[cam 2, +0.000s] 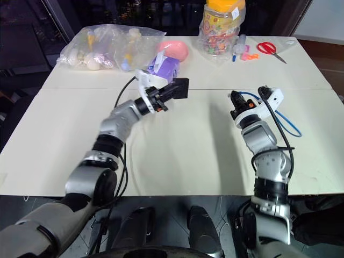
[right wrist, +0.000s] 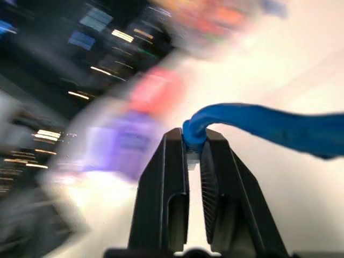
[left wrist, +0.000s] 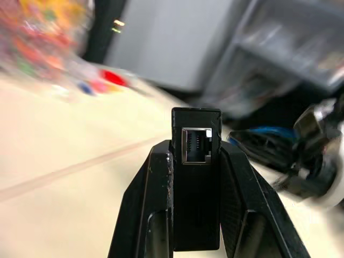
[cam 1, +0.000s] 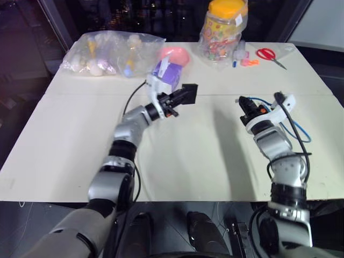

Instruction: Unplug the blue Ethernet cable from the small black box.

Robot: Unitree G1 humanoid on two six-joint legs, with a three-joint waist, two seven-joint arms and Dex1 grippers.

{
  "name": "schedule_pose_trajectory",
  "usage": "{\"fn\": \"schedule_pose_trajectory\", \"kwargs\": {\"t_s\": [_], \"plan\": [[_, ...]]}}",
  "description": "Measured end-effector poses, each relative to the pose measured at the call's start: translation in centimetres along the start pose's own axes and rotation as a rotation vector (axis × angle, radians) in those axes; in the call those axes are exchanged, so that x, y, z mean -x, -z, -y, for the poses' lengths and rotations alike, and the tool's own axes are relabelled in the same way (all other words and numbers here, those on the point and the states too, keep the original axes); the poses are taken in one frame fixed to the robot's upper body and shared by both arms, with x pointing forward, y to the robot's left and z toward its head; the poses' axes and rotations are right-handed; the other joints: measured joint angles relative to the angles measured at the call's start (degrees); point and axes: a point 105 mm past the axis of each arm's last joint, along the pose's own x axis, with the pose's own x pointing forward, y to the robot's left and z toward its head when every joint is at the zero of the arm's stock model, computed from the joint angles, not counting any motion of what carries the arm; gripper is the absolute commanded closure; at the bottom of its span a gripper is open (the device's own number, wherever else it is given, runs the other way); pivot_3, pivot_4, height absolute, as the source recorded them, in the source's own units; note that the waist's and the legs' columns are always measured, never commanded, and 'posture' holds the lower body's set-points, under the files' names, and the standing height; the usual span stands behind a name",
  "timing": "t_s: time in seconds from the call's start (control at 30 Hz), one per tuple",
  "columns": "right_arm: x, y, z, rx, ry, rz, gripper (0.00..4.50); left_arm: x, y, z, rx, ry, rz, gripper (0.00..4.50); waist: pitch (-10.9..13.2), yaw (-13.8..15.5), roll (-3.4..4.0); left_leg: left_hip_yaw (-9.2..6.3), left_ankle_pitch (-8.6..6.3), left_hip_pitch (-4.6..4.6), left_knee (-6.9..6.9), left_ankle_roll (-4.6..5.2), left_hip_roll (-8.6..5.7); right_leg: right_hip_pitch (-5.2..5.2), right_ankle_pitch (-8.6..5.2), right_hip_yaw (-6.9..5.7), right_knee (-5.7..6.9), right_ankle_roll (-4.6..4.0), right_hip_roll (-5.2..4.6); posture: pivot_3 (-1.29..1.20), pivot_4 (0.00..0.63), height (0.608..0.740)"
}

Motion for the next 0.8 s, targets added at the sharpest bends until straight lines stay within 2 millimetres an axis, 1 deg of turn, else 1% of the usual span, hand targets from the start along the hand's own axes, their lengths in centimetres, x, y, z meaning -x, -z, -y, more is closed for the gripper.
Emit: {"fn": "schedule_pose_trajectory", "kwargs": {"t_s": [0.1,0.2,0.3,0.33,0.4,0.57,0.63,0.73,0.8], "plan": [[-1.1,0.3,0.6,0.023,0.032,-0.034,3.29,-0.7,0.7,0.2,-0.098,-0.052,0.010,4.00,0.0,-0.1,0.04,0.02,0.00,-0.02,-0.03,0.01,0.00,-0.03,0.00,0.01,0.00,0.01,0.00,0.00,0.150,0.739],[-1.5,0.5,1.5,0.051,0.076,-0.066,1.77,-0.9,2.2,0.3,-0.139,-0.091,-0.006,4.00,0.0,0.0,0.05,0.02,-0.01,-0.10,-0.02,0.02,-0.01,-0.04,0.00,-0.01,-0.03,0.03,-0.01,0.00,0.150,0.739],[-1.3,1.5,2.3,0.075,0.110,-0.126,0.18,-1.0,3.5,0.4,-0.154,-0.116,-0.032,4.00,0.0,0.0,0.05,0.00,-0.01,-0.17,0.00,0.03,-0.01,-0.08,0.00,-0.03,-0.03,0.04,-0.02,0.00,0.150,0.739],[-1.0,1.9,2.5,0.093,0.115,-0.148,0.08,-1.1,3.8,0.5,-0.155,-0.121,-0.040,4.00,0.0,0.1,0.06,-0.02,-0.01,-0.20,0.02,0.03,-0.02,-0.08,0.00,-0.05,-0.03,0.04,-0.02,0.00,0.150,0.739],[0.3,2.8,2.5,0.140,0.106,-0.196,0.08,-1.2,4.5,0.5,-0.160,-0.138,-0.063,4.00,0.0,0.2,0.07,-0.06,-0.01,-0.26,0.03,0.03,-0.02,-0.11,0.00,-0.08,-0.04,0.05,-0.02,0.00,0.150,0.739],[3.2,4.0,1.4,0.221,0.036,-0.250,0.08,-1.0,5.7,0.3,-0.162,-0.157,-0.106,4.00,-0.1,-0.1,0.10,-0.07,-0.01,-0.26,0.05,0.03,-0.03,-0.12,0.00,-0.08,-0.02,0.06,-0.02,0.00,0.150,0.739],[4.2,3.8,0.3,0.231,-0.013,-0.233,0.00,-0.9,6.1,0.3,-0.155,-0.156,-0.121,2.96,-0.1,-0.2,0.11,-0.08,-0.01,-0.24,0.06,0.03,-0.03,-0.12,0.00,-0.08,0.00,0.06,0.01,0.00,0.150,0.739],[4.9,3.3,-1.1,0.234,-0.067,-0.202,0.00,-0.7,6.3,0.4,-0.158,-0.143,-0.134,1.87,-0.1,-0.2,0.11,-0.09,-0.01,-0.20,0.11,0.03,-0.02,-0.07,0.00,-0.08,0.01,0.06,0.02,0.00,0.150,0.739],[5.1,3.1,-1.1,0.235,-0.070,-0.192,0.00,-0.5,6.3,0.2,-0.166,-0.139,-0.143,1.03,-0.1,-0.2,0.11,-0.09,-0.01,-0.19,0.18,0.03,-0.03,-0.04,0.00,-0.07,0.01,0.06,0.02,0.00,0.150,0.739]]}}
